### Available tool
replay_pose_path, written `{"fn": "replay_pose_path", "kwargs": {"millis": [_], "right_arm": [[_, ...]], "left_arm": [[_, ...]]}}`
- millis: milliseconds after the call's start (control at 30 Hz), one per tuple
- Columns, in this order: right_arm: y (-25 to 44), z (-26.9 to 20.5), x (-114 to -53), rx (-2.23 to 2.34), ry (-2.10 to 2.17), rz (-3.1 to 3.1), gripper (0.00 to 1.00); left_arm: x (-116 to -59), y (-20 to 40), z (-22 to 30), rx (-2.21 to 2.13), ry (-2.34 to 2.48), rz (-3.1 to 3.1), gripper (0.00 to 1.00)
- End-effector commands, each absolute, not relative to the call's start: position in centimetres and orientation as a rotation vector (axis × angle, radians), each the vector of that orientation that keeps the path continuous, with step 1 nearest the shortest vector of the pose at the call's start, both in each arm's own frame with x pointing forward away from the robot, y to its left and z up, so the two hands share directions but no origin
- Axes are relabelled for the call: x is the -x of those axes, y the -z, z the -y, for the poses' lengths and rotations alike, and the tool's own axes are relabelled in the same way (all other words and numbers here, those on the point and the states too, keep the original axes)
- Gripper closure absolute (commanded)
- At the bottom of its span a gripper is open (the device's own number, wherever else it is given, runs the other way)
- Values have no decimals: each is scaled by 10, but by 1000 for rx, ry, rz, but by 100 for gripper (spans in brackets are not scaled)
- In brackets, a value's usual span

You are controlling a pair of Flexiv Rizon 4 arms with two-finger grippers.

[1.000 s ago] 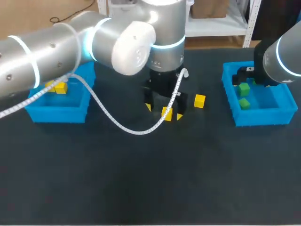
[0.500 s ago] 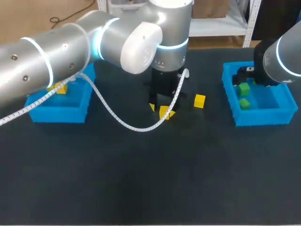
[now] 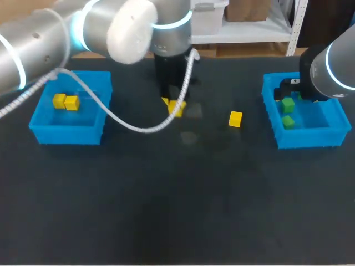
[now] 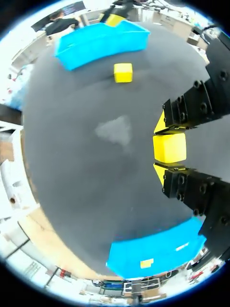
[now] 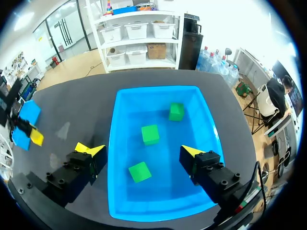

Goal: Put the green cubes in the right bin and the yellow cubes in the left bin.

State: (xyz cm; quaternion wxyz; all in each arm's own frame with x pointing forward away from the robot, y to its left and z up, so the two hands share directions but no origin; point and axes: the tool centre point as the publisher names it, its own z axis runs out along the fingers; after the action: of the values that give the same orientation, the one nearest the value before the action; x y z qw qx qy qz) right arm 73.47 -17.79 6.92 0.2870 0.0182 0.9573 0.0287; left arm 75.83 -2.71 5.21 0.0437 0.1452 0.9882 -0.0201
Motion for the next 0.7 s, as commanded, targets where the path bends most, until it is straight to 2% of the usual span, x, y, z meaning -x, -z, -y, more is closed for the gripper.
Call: {"fn": "replay_pose_path", "kwargs": {"millis": [33,400,700], "right_arm": [[-68,179,-732,-51,-76,-2548,0],[-68,179,-732,-51,-76,-2548,0],[-68,179,-732,-51,-76,-2548,0]], "left_arm": [[-770,-78,-19,-297,55,-2886,100],[-816,-96,-146,153,-113,-2738,100],[-813,-98,-229,394,-178,-2684,100]]}}
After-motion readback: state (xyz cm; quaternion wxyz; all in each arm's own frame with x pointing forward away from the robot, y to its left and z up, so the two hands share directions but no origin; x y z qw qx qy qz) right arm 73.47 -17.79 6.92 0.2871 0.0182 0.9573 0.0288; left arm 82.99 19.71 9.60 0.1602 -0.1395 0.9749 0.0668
